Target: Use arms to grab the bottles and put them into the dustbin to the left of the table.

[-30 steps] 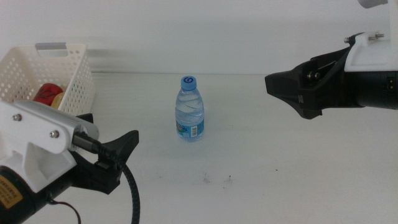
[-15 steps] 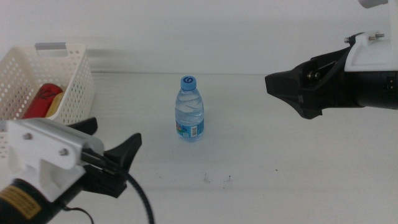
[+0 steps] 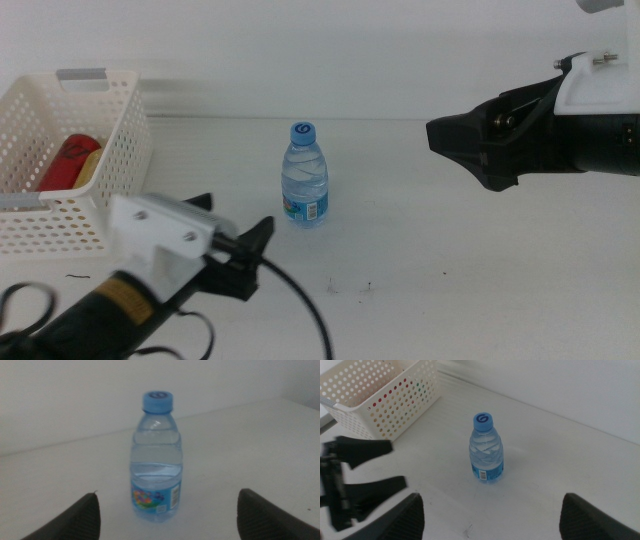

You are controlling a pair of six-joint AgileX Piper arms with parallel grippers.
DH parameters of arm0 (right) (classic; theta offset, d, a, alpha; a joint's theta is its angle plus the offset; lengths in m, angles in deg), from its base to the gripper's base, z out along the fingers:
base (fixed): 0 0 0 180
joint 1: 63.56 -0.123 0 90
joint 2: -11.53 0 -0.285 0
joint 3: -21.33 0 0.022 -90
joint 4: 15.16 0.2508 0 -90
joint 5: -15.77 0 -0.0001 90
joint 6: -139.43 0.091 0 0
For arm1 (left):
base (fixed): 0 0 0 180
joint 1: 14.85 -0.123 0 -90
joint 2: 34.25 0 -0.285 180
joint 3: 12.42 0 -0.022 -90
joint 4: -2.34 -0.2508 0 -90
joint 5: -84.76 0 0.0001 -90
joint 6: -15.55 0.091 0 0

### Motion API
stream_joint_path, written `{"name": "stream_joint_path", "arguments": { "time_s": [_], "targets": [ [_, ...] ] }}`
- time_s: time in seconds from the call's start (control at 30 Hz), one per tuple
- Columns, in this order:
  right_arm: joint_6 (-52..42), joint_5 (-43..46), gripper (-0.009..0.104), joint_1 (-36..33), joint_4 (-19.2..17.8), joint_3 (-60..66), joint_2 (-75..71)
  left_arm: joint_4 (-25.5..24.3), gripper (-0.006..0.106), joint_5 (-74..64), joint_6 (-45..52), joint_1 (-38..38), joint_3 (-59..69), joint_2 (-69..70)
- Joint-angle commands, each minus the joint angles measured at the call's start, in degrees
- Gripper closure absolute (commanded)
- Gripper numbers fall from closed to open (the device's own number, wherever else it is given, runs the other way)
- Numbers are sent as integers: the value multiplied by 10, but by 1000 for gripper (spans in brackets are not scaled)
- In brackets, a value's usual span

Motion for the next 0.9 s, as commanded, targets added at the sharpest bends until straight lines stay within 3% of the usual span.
{"name": "stream_joint_path", "arguments": {
  "time_s": [0.0, 0.4, 0.87],
  "targets": [
    [-2, 5, 10, 0, -2, -3, -1, -19, 7, 19, -21, 1, -22, -36],
    [-2, 5, 10, 0, -2, -3, -1, -11, 7, 42, -41, -4, -149, -202],
    [-2, 5, 10, 0, -2, -3, -1, -61, 7, 34, -57, -30, -276, -320]
  ]
}}
